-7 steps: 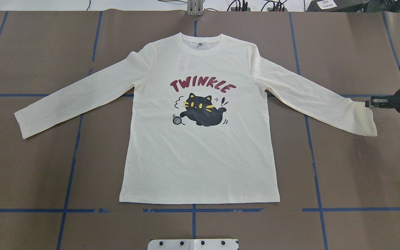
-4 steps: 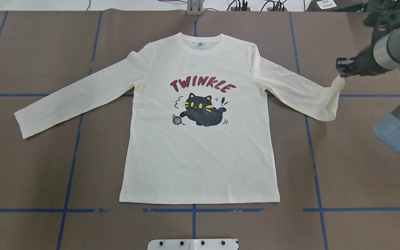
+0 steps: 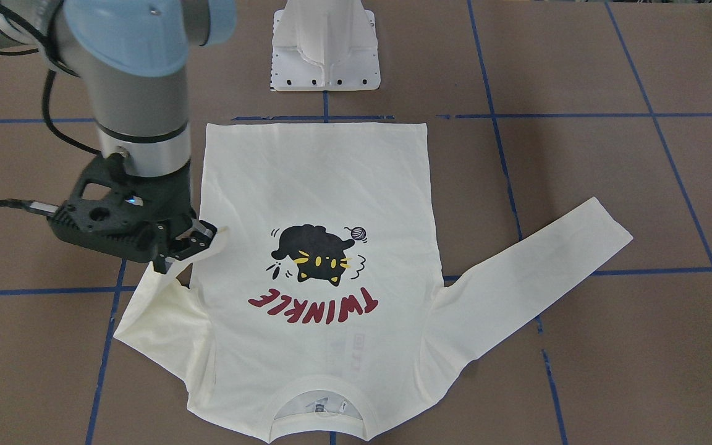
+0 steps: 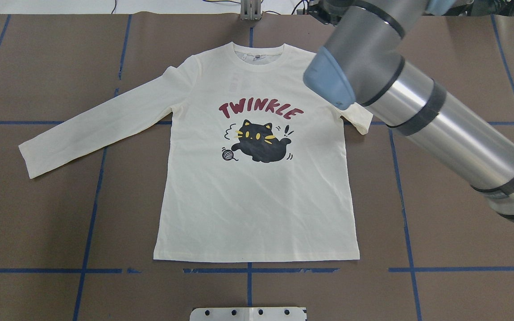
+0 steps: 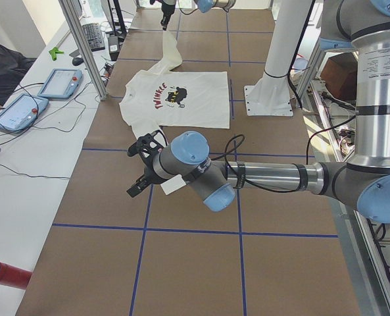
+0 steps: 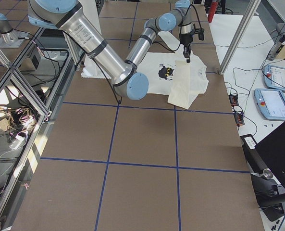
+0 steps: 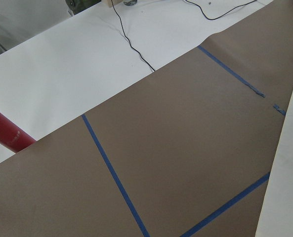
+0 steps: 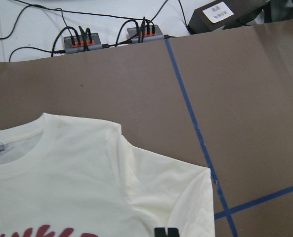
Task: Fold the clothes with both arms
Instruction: 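Lift the cuff with the right gripper and fold the sleeve across the chest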
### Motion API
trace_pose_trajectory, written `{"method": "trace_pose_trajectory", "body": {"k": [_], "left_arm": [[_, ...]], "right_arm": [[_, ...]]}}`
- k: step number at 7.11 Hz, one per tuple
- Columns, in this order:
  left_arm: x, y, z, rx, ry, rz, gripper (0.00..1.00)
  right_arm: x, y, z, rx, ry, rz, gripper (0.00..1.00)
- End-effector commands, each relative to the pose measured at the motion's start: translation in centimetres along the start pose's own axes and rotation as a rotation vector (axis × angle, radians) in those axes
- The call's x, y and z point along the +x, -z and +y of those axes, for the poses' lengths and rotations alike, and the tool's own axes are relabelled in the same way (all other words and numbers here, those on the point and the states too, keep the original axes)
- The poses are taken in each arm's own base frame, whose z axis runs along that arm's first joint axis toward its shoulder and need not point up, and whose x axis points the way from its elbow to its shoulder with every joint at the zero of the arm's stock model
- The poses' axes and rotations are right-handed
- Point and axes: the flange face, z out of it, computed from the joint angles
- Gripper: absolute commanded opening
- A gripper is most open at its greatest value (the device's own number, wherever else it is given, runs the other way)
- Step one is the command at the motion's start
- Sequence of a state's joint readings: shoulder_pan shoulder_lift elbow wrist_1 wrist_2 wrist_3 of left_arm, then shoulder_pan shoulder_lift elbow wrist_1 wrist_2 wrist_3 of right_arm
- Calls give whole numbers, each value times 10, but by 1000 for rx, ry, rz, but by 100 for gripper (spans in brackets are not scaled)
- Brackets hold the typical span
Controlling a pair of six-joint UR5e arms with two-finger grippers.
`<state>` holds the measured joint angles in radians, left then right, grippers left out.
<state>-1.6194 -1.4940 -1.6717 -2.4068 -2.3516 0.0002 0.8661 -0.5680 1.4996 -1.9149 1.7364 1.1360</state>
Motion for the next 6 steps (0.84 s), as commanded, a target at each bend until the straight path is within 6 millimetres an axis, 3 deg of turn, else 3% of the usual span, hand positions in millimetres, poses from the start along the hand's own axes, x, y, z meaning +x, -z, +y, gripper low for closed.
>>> {"method": "trace_pose_trajectory", "body": {"k": [1,2,4,5,6], "left_arm": [[-1,-2,0,-2,3,1,100],[-1,0,0,-1,5,-1,100],[-2,0,1,-2,6,-2,100],[-2,0,2,-3,7,-2,100],[-2,-1,2,-4,8,-3,100]], "right_arm": [[-113,-48,32,112,49,-89,0],[-157,-47,56,98,49,-88,0],[-218,-35,116,160,52,-144,0],[-249,-27,127,151,12,-156,0],[-262,-24,135,163,-11,-176,0]]}}
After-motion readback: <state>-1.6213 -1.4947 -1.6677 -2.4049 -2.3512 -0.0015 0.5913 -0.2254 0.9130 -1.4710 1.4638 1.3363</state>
